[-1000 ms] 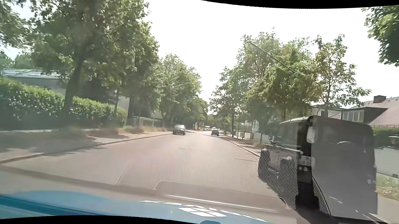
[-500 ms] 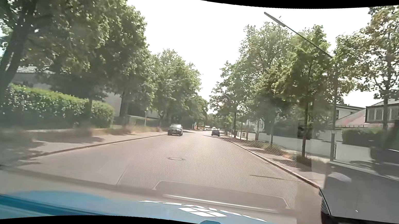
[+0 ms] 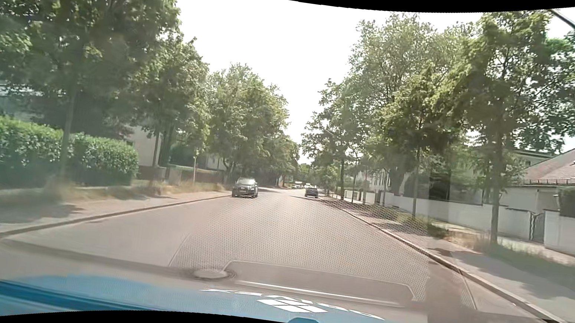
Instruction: Follow the waypoints while adhering to traffic rules and regulations
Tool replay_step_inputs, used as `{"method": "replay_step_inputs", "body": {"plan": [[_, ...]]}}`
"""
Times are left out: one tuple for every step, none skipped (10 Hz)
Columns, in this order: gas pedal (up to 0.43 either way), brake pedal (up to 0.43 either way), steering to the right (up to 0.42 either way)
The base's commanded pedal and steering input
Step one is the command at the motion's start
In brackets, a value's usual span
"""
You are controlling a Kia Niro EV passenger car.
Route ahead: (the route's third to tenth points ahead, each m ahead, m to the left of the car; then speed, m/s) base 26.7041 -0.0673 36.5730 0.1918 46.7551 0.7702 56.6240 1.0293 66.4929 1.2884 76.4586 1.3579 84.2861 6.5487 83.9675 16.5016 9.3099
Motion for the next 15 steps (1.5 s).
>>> {"method": "replay_step_inputs", "body": {"plan": [[0.169, 0.000, -0.002], [0.169, 0.000, -0.003], [0.169, 0.000, -0.003], [0.169, 0.000, -0.003], [0.169, 0.000, -0.003], [0.169, 0.000, -0.004], [0.169, 0.000, -0.004], [0.169, 0.000, -0.004], [0.169, 0.000, -0.004], [0.169, 0.000, -0.004], [0.169, 0.000, -0.004], [0.169, 0.000, -0.006], [0.169, 0.000, -0.006], [0.169, 0.000, -0.006], [0.169, 0.000, -0.006]]}}
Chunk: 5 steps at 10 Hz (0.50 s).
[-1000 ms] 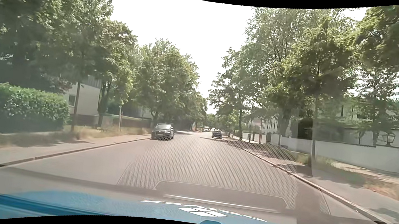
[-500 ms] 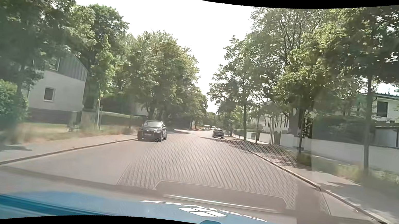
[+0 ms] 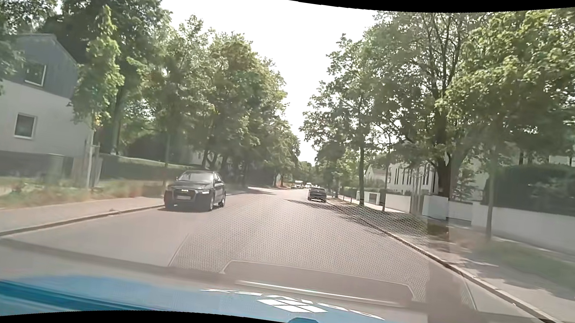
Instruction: Follow the waypoints while adhering to traffic rules and regulations
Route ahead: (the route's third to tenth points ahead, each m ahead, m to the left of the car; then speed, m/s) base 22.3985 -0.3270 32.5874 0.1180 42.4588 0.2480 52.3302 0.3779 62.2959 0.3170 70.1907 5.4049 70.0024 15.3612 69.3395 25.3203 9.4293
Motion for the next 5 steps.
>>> {"method": "replay_step_inputs", "body": {"plan": [[0.169, 0.000, -0.006], [0.169, 0.000, -0.007], [0.169, 0.000, -0.007], [0.169, 0.000, -0.006], [0.169, 0.000, -0.006]]}}
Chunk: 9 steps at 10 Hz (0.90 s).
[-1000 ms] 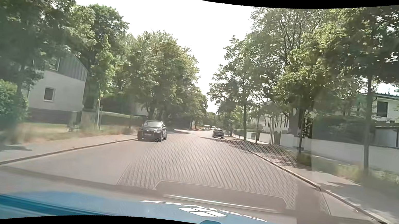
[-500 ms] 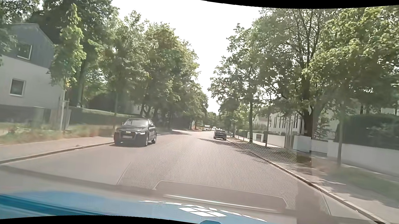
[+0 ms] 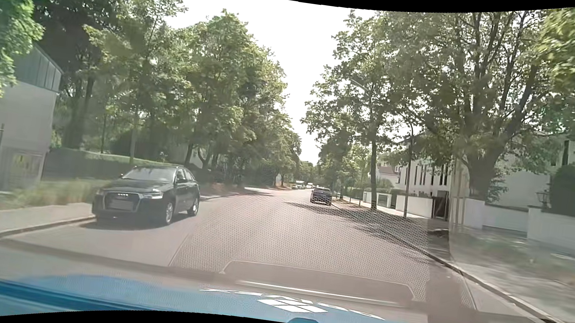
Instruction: Follow the waypoints while adhering to traffic rules and regulations
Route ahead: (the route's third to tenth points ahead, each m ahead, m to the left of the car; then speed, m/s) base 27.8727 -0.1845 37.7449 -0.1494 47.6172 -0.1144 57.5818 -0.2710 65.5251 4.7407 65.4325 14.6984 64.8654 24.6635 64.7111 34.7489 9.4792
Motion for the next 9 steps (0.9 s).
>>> {"method": "replay_step_inputs", "body": {"plan": [[0.169, 0.000, -0.006], [0.169, 0.000, -0.007], [0.169, 0.000, -0.009], [0.169, 0.000, -0.009], [0.169, 0.000, -0.009], [0.169, 0.000, -0.009], [0.169, 0.000, -0.009], [0.169, 0.000, -0.009], [0.169, 0.000, -0.009]]}}
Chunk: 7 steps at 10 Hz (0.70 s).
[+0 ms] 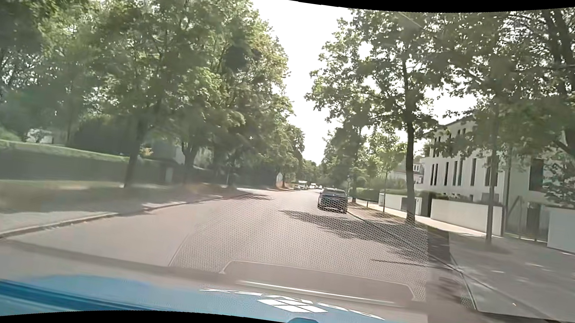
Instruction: Follow the waypoints while adhering to traffic rules and regulations
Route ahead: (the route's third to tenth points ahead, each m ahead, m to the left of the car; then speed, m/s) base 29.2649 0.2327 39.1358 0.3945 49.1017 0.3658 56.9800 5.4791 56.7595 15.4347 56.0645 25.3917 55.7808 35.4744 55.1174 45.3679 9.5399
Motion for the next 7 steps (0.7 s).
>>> {"method": "replay_step_inputs", "body": {"plan": [[0.169, 0.000, -0.009], [0.157, 0.000, -0.009], [0.157, 0.000, -0.008], [0.157, 0.000, -0.008], [0.157, 0.000, -0.005], [0.157, 0.000, -0.004], [0.157, 0.000, -0.004]]}}
